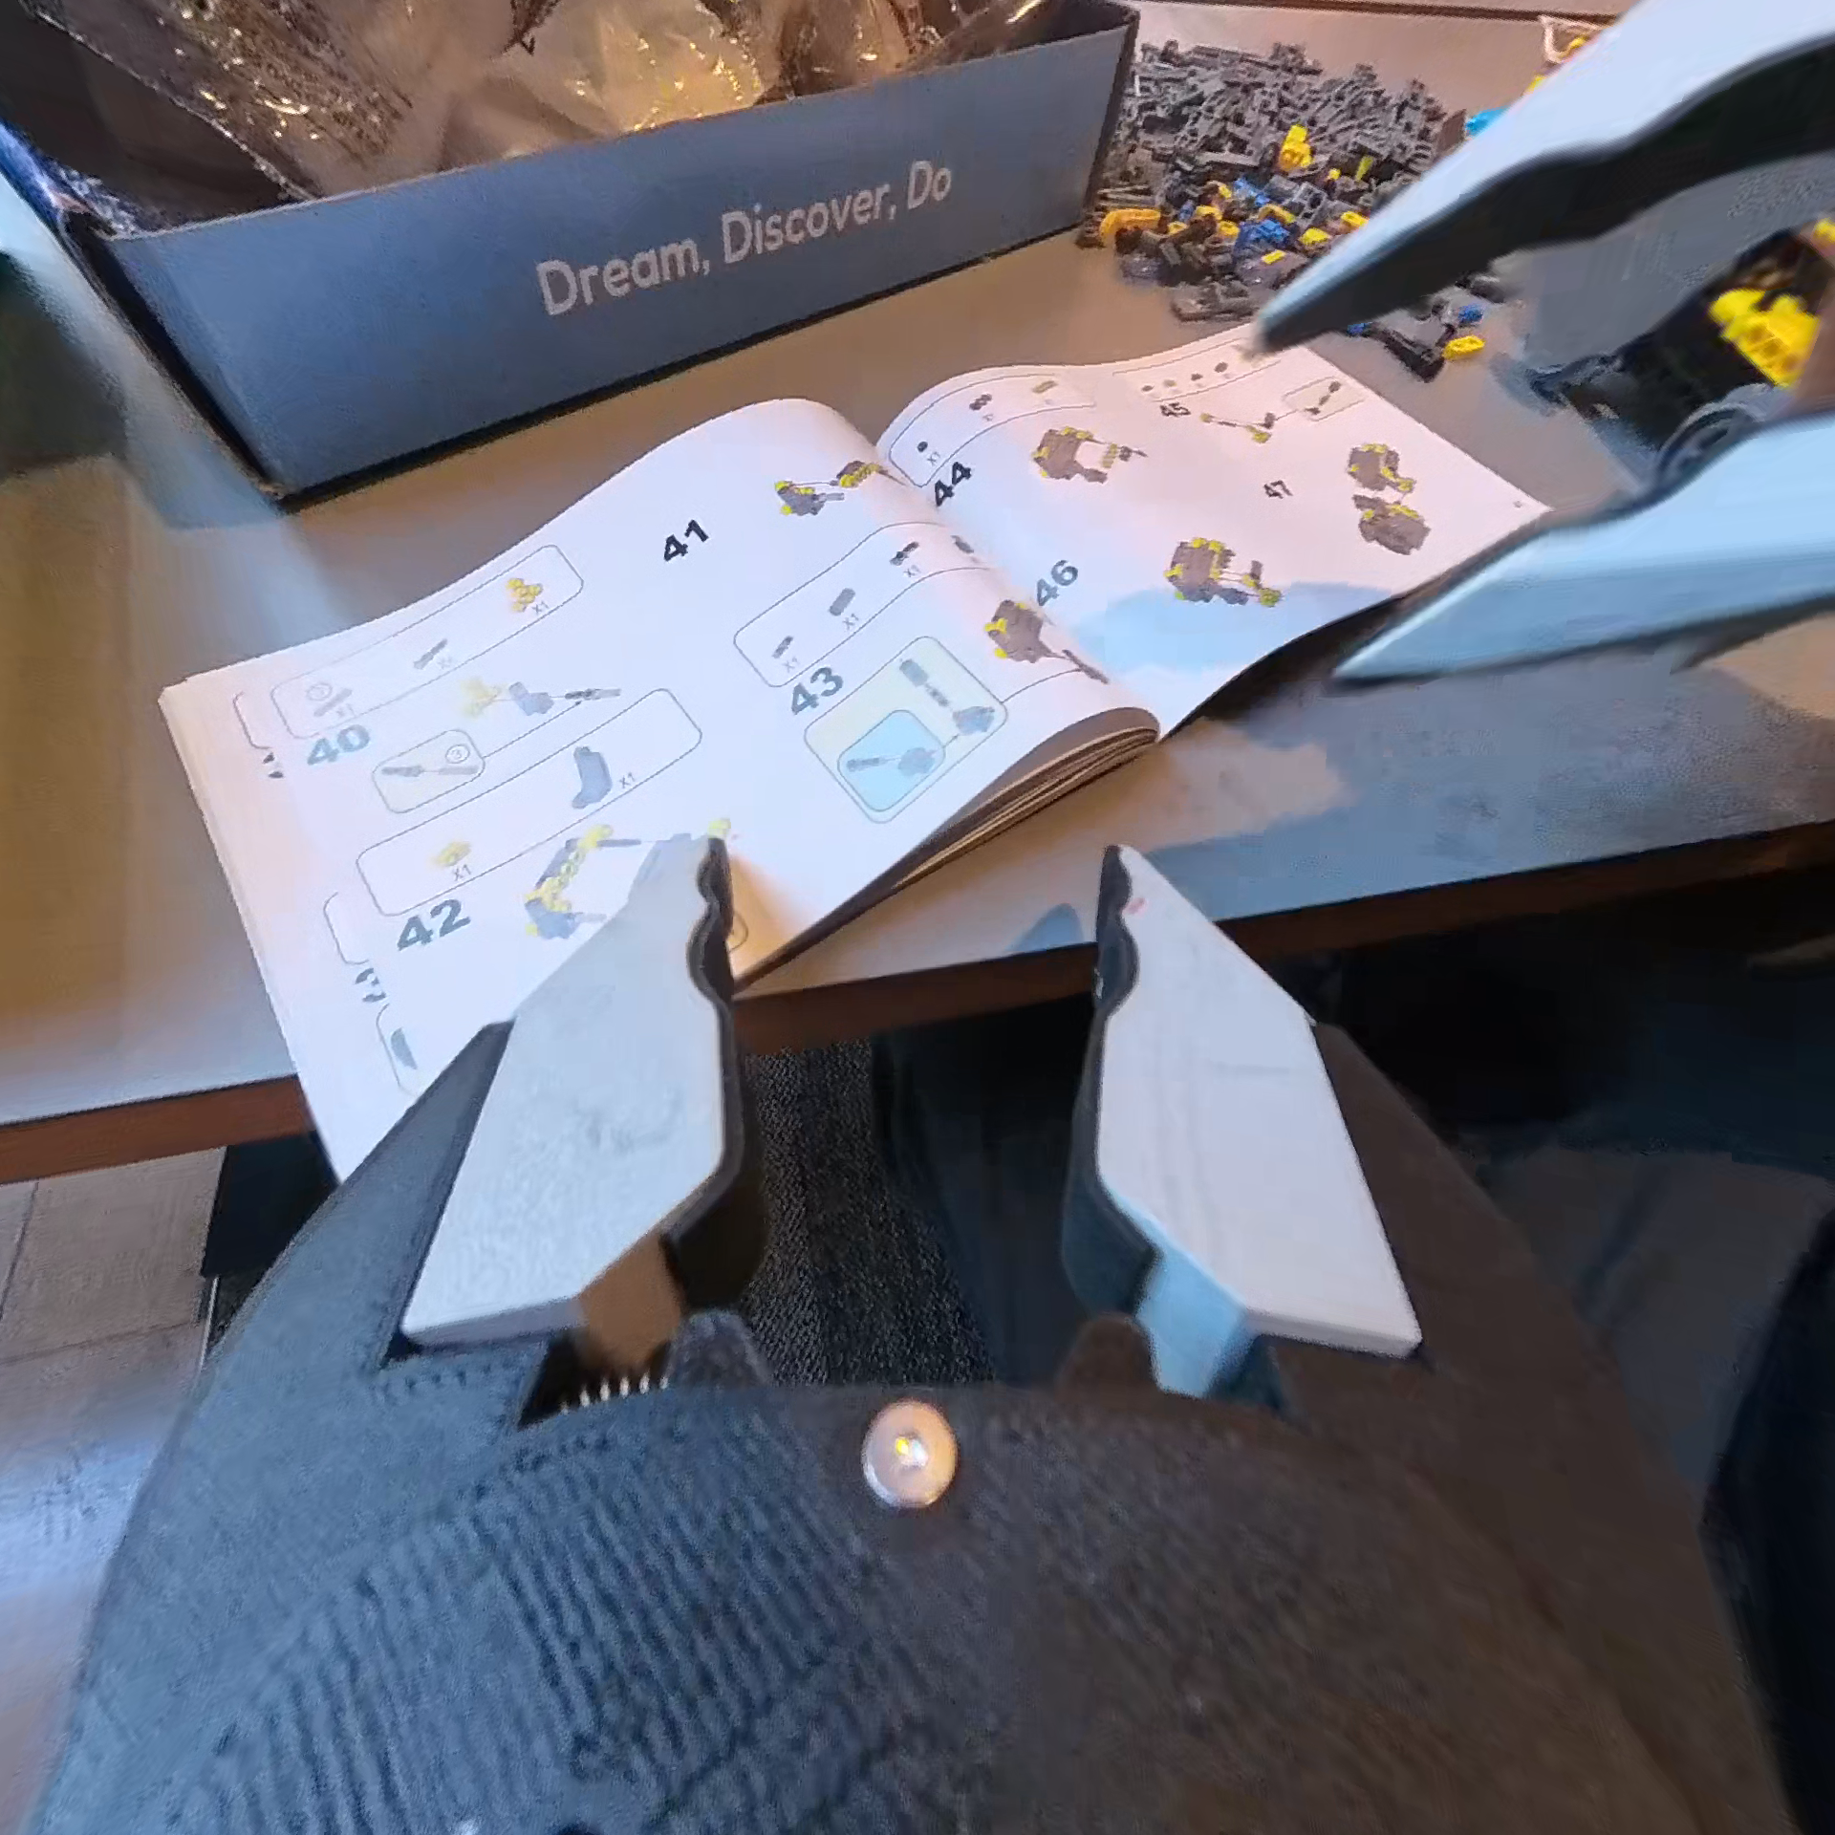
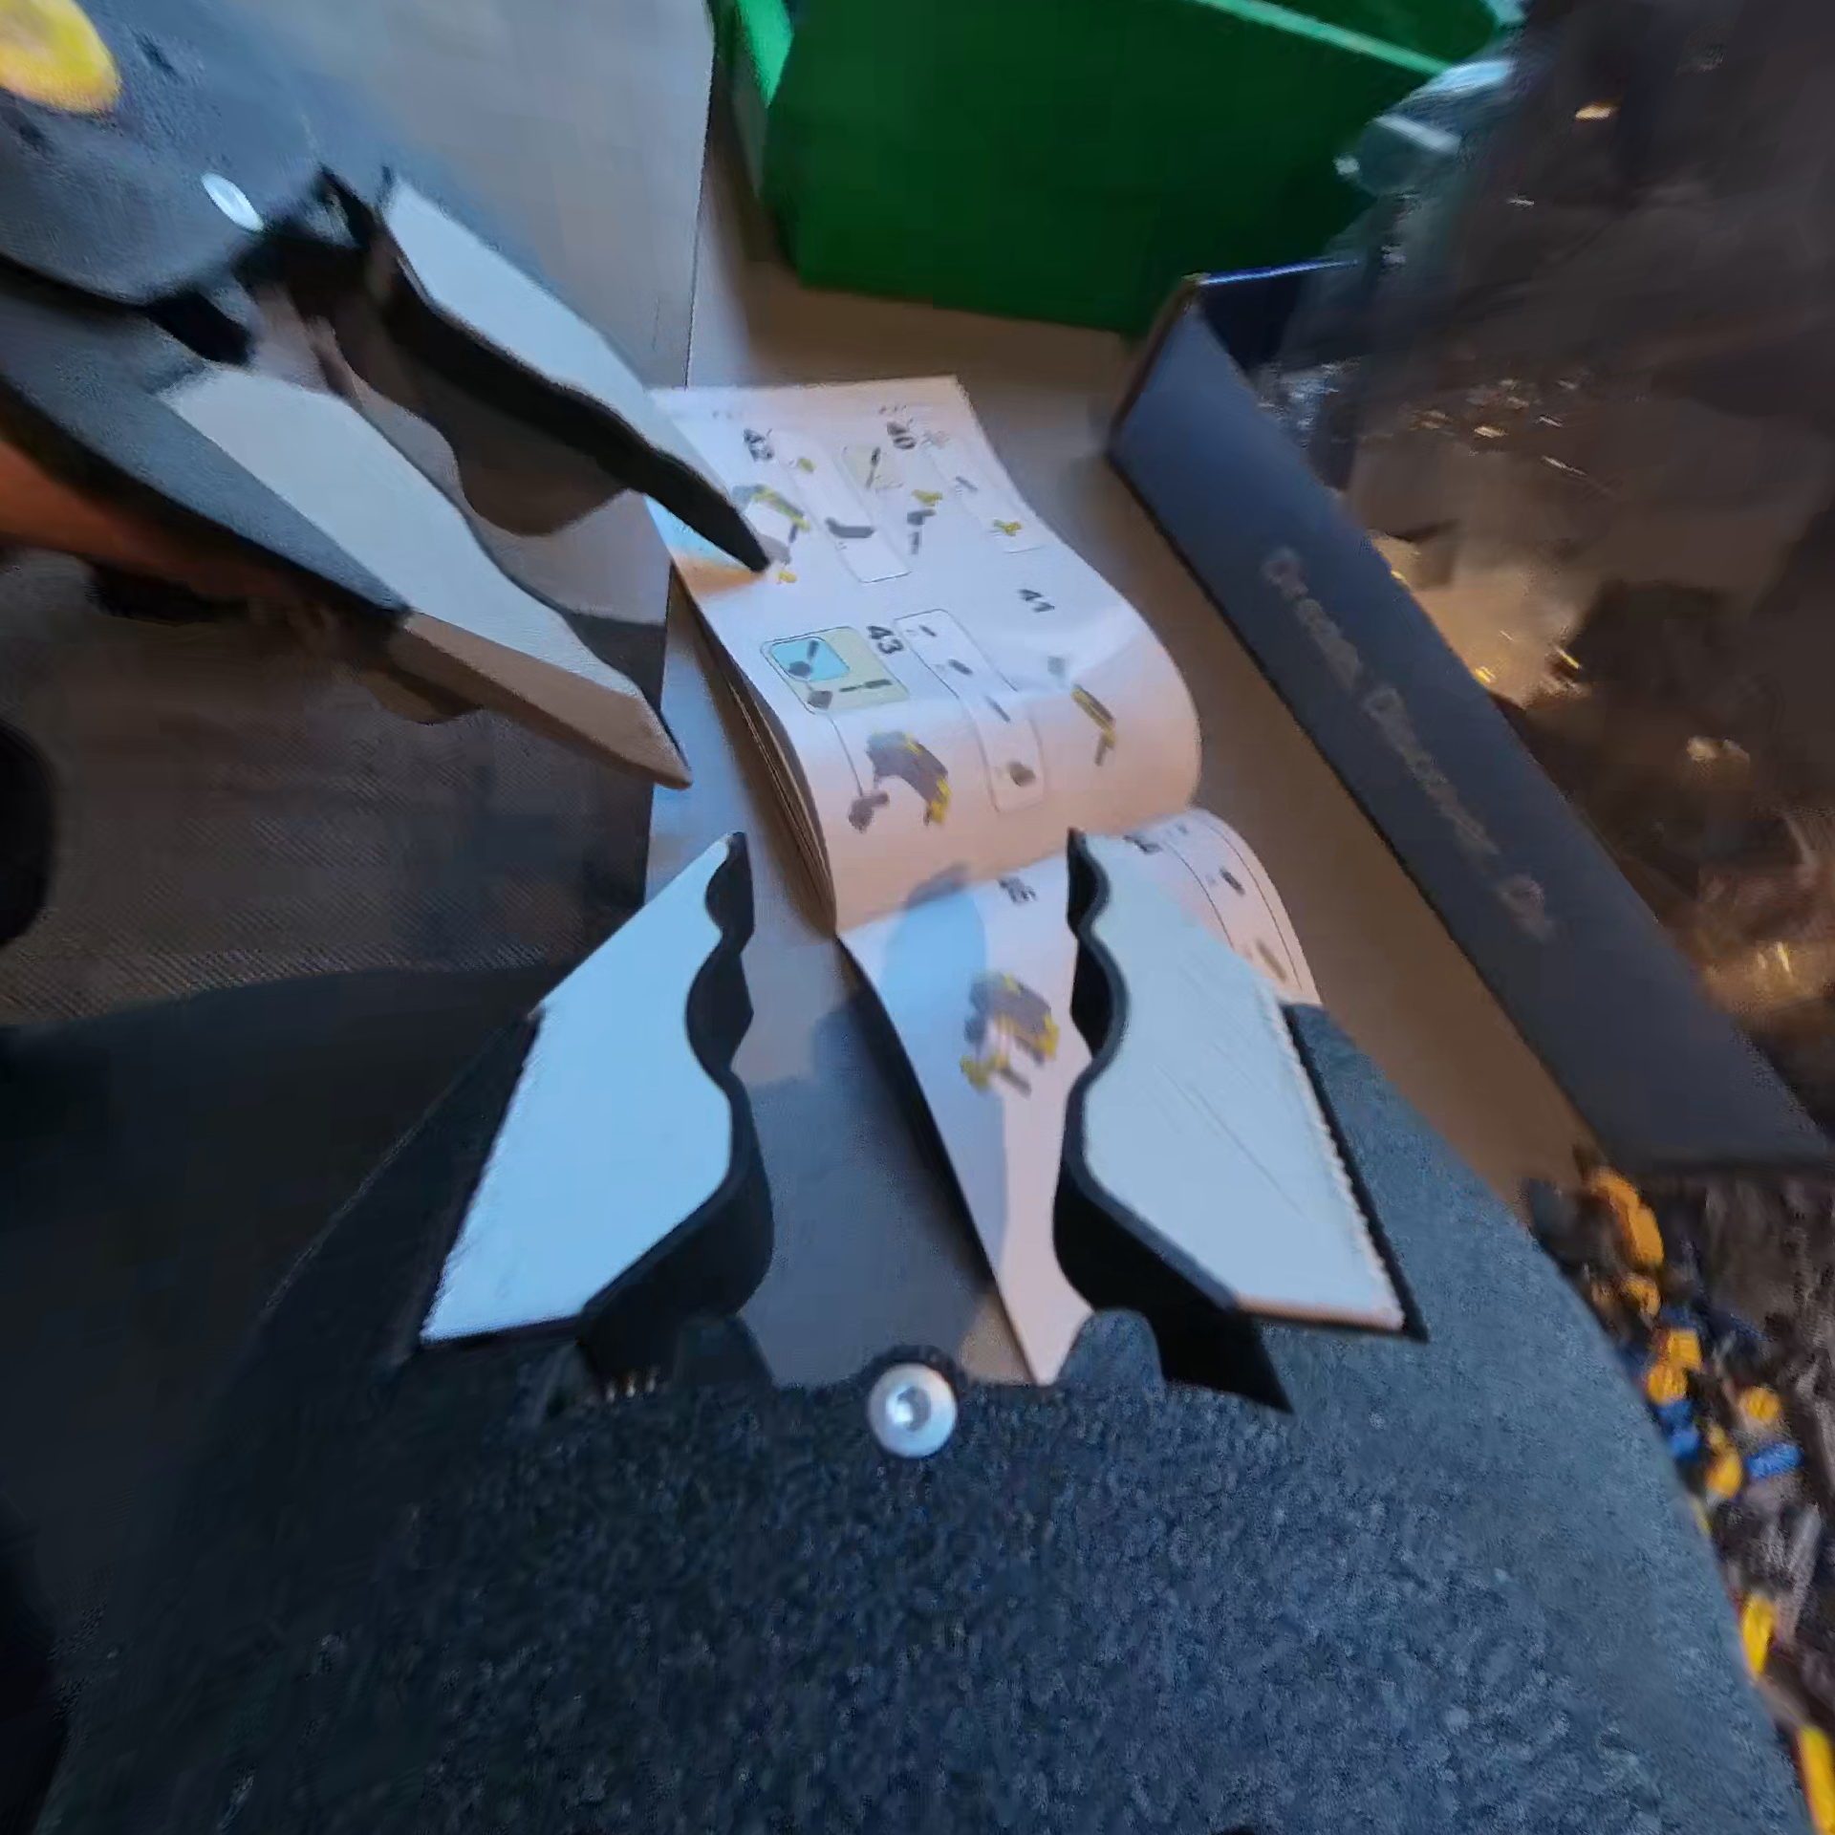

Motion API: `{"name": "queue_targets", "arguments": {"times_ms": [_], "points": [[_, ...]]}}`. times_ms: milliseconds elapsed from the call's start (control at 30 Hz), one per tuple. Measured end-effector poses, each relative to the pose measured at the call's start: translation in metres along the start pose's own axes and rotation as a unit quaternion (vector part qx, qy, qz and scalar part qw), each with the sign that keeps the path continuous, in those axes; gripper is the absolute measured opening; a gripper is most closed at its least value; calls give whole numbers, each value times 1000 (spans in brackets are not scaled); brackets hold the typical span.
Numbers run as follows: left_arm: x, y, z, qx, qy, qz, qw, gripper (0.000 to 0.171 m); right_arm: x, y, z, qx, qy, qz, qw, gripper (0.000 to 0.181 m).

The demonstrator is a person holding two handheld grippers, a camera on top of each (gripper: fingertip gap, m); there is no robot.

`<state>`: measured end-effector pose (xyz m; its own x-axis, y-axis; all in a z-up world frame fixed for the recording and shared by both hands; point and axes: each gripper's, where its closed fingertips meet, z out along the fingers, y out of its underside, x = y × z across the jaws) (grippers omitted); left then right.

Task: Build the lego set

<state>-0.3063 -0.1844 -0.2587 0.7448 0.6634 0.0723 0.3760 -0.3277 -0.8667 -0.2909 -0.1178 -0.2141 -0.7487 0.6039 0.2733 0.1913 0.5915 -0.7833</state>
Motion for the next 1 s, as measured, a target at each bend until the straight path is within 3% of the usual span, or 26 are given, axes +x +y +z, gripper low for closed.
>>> {"name": "queue_targets", "arguments": {"times_ms": [100,200,333,667,1000], "points": [[-2,-2,-18,15,-9,-5,1000,75,-8,-4,36,-31,13,-61,998,67],[-6,0,-38,32,-20,-16,999,75,-5,-7,48,-37,28,-86,995,65],[-6,7,-53,43,-20,-28,998,74,1,-14,47,-24,32,-74,996,65],[-8,30,-56,38,-8,-67,997,75,7,-13,48,-19,41,-63,997,66],[-5,24,-49,35,0,-65,997,74,19,-9,39,-7,64,-48,997,66]]}}
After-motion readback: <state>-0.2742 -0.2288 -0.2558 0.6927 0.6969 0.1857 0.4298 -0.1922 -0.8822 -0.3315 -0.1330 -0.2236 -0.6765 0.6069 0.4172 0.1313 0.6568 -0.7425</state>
